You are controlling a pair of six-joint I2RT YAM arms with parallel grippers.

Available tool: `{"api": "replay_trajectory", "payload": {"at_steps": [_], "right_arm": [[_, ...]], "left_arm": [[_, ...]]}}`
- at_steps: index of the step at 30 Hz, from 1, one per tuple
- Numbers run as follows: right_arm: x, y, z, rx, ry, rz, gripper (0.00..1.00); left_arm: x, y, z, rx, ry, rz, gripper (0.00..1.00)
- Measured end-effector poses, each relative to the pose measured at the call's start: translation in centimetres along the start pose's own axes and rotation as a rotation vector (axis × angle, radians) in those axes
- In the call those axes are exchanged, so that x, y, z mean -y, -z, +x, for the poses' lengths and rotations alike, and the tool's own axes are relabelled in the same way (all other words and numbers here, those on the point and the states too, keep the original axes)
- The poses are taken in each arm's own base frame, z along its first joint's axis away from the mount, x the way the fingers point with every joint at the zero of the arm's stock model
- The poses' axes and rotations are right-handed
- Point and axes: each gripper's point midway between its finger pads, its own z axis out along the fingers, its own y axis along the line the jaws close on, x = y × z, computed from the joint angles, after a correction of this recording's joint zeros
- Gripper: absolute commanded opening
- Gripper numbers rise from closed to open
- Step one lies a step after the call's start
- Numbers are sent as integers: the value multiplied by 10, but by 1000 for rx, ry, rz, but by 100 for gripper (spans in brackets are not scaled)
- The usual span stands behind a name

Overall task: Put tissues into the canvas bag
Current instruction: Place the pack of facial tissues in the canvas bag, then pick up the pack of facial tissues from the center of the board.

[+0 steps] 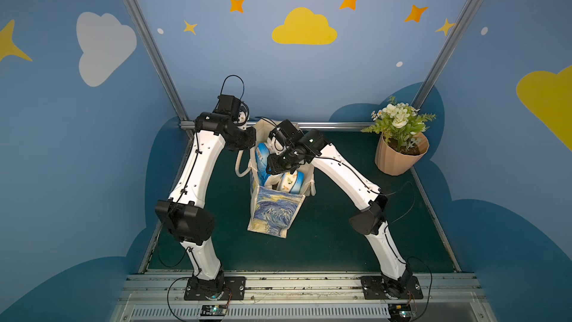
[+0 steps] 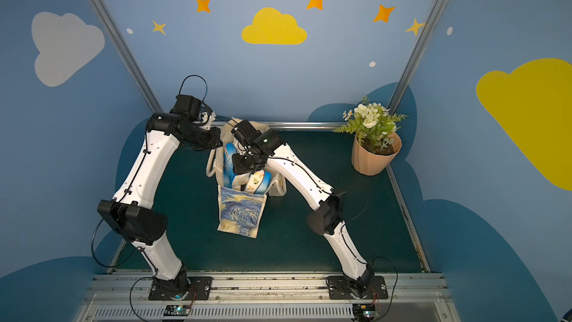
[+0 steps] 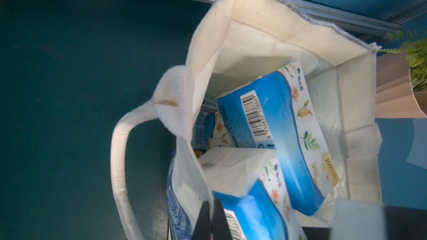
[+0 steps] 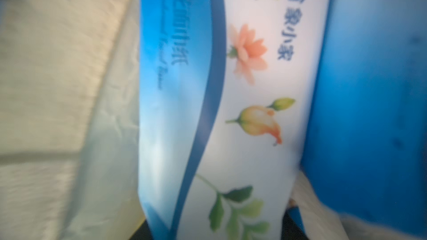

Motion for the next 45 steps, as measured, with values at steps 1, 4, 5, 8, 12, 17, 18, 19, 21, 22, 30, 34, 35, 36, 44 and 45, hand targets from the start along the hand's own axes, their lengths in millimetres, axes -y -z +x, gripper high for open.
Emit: {"api": "replay_trajectory", "payload": {"at_steps": [1,4,5,8,12,17,18,19,21,22,30,34,35,36,44,45], "right_arm": [[0,-2,1,-6,8,2,63],[-3,0,4,-9,39,1,73],[-4,0,4,-7,46,2,74],[-5,7,1,13,74,2,74],[-10,47,-14,122,113,-10,74],[-12,151,-39,398,159,-13,74],[-7,174,-41,456,153,-1,74],[1,194,-43,507,141,14,74],[34,231,-45,600,81,74,74],[55,241,-46,625,43,113,74],[226,126,8,307,-269,366,74],[247,43,45,72,-314,355,74],[247,30,50,37,-322,342,75],[246,23,52,20,-328,329,75],[229,0,43,25,-368,205,76],[228,-2,42,25,-372,197,76]], "left_arm": [[-1,0,0,-1,1,-1,4],[-1,0,-1,1,2,-1,4],[-1,0,-1,2,3,-1,4],[-2,0,-1,2,3,-1,4],[-3,0,-1,3,5,-2,4],[-7,1,-3,6,14,-8,4],[-8,1,-3,7,17,-9,4],[-9,2,-3,8,19,-10,4],[-13,2,-4,9,26,-15,4],[-14,2,-4,10,28,-16,4],[-18,3,-6,12,38,-17,4],[-17,3,-6,11,38,-14,4],[-17,3,-6,11,38,-14,4],[-17,3,-6,11,38,-14,4],[-17,3,-6,11,38,-14,4],[-17,3,-6,11,38,-15,4]]}}
